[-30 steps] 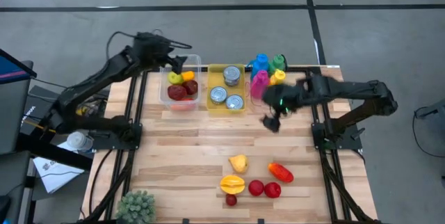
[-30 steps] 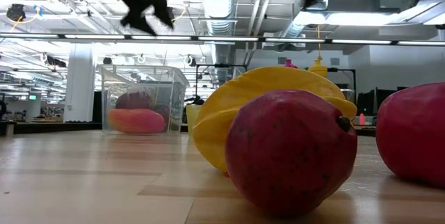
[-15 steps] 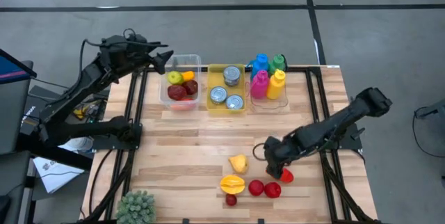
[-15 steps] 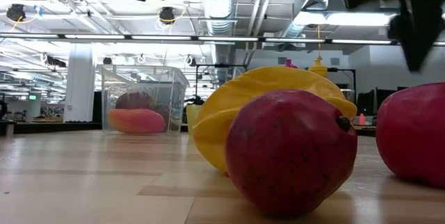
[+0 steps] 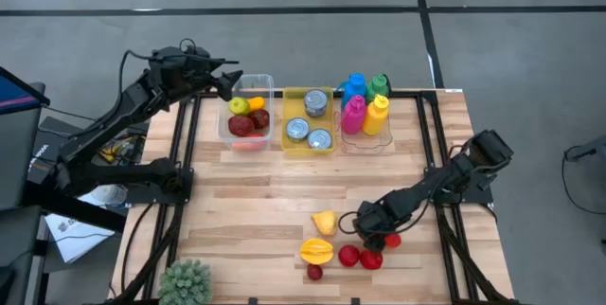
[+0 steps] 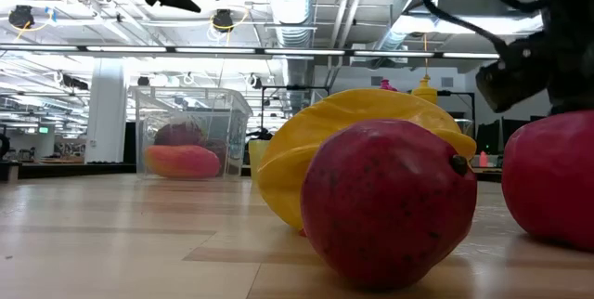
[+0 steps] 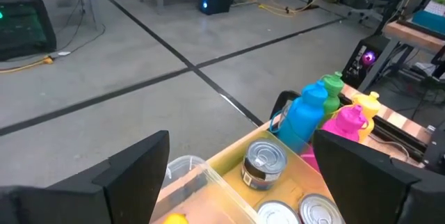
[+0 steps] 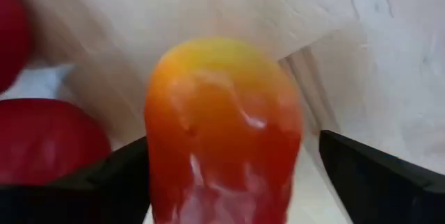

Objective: Pick & Place Food Item
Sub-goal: Put the red mango into the transparent container, then put the tomato into the transparent container

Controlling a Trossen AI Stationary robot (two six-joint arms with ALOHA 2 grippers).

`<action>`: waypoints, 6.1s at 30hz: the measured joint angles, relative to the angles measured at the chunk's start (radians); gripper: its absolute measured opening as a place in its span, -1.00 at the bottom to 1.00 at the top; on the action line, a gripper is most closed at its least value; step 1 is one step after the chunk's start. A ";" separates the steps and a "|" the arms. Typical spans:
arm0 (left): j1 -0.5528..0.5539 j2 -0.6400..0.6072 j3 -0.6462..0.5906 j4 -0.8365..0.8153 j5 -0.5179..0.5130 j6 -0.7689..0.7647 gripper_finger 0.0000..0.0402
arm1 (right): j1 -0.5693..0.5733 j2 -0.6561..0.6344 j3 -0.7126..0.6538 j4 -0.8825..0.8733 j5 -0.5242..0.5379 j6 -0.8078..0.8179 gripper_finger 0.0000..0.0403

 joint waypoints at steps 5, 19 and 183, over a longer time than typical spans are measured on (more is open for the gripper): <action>0.000 0.008 0.000 0.006 0.000 -0.018 0.70 | 0.000 0.011 -0.002 -0.001 0.000 -0.036 0.38; 0.000 0.008 0.000 0.005 0.176 -0.117 0.70 | -0.121 -0.335 -0.001 -0.073 0.144 -0.143 -0.01; -0.151 -0.001 0.001 -0.068 -0.141 -0.320 0.78 | 0.153 0.125 0.460 -0.158 0.088 -0.129 0.52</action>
